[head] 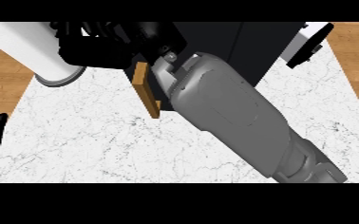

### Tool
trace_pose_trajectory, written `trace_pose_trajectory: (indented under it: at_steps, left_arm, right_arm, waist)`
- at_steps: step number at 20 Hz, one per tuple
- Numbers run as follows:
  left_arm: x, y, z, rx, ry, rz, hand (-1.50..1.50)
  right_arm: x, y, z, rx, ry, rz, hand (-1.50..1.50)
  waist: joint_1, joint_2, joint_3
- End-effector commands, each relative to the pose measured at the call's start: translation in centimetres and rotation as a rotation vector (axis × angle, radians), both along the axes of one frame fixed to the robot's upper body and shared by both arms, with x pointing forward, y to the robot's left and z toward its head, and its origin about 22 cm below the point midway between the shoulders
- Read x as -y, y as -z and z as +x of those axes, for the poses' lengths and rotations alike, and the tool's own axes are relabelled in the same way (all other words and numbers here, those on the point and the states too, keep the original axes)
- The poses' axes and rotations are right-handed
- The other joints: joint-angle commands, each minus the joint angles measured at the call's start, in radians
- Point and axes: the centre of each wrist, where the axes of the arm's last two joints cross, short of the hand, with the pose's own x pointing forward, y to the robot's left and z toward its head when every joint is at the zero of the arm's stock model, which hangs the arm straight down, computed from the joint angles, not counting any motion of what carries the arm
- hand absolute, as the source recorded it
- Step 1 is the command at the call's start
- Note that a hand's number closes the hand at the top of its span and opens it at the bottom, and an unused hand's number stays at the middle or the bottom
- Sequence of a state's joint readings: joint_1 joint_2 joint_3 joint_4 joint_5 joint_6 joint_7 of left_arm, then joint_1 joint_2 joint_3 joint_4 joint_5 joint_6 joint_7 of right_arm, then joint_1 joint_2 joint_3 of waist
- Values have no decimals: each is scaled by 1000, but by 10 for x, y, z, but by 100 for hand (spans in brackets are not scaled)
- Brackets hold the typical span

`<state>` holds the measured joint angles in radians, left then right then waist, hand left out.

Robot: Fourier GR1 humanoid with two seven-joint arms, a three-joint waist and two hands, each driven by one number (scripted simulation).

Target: Pick up the wine, place it into the cabinet and close the cabinet

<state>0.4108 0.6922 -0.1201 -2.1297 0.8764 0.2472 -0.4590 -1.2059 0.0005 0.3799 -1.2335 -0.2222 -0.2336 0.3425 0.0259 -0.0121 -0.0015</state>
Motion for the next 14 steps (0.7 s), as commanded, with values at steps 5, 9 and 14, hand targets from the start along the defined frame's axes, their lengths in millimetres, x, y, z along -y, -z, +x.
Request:
trace_pose_trajectory:
  at_steps: [5, 9, 14]
  left_arm:
    - [6, 1, 4, 17, 7, 5, -150]
    - [13, 1, 5, 12, 2, 9, -150]
    - [9, -3, 12, 9, 17, -9, -150]
  right_arm:
    - [36, 8, 55, -3, 123, -23, 150]
    - [47, 29, 63, 34, 152, -93, 150]
    - [47, 18, 64, 51, 155, -75, 150]
  waist:
    - [4, 21, 0]
    - [2, 23, 0]
    - [2, 22, 0]
